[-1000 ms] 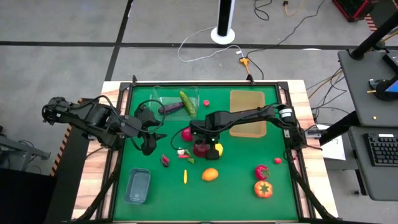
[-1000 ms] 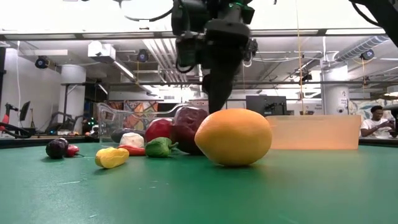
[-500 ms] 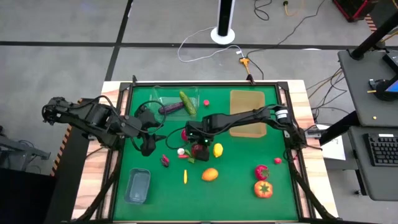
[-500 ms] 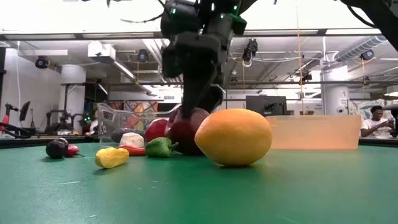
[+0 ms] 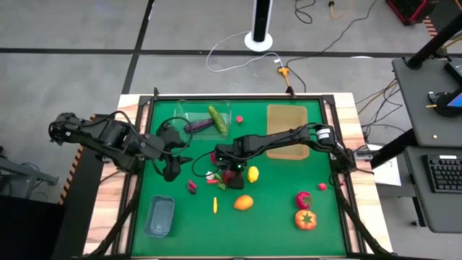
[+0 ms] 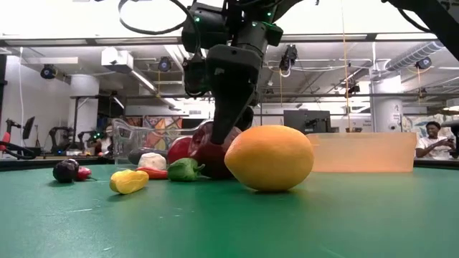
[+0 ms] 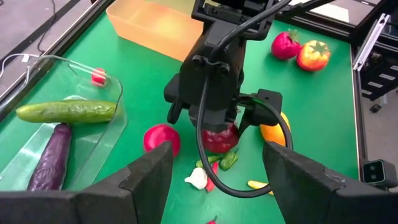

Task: Sort produce into baskets
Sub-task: Put the red apple into the orange bin

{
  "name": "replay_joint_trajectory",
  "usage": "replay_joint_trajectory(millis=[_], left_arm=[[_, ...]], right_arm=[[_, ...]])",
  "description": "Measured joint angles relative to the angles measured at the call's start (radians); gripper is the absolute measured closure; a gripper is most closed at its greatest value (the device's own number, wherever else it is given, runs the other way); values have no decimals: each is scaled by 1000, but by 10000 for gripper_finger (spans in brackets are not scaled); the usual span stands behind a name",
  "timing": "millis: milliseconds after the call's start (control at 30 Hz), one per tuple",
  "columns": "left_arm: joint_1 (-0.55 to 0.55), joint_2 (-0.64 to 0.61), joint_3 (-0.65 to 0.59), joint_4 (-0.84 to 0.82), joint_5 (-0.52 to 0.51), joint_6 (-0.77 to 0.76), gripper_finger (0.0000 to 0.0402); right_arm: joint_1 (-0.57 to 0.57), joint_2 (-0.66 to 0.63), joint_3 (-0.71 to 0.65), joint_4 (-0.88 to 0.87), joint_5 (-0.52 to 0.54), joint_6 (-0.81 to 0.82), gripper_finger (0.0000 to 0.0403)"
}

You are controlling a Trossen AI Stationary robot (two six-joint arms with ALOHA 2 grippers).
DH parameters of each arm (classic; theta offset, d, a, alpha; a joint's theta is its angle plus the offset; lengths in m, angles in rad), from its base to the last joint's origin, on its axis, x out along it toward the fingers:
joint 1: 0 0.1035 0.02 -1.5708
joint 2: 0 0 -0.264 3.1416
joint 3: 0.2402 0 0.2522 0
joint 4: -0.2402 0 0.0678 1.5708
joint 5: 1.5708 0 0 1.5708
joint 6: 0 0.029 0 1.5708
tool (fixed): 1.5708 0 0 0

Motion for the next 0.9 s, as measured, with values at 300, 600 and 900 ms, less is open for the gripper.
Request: replay_joint_trajectory(millis=[300, 600, 900], left_arm=[[0, 0, 0, 0, -8, -1, 171], [1, 0, 0, 2, -9, -26, 171], [1, 2, 0, 3, -11, -100, 171]], right_arm=[[-22, -27, -4, -25, 2, 1, 75], [-125, -243, -3, -283, 101, 43, 69], [-355, -442, -50, -367, 315, 57, 68]])
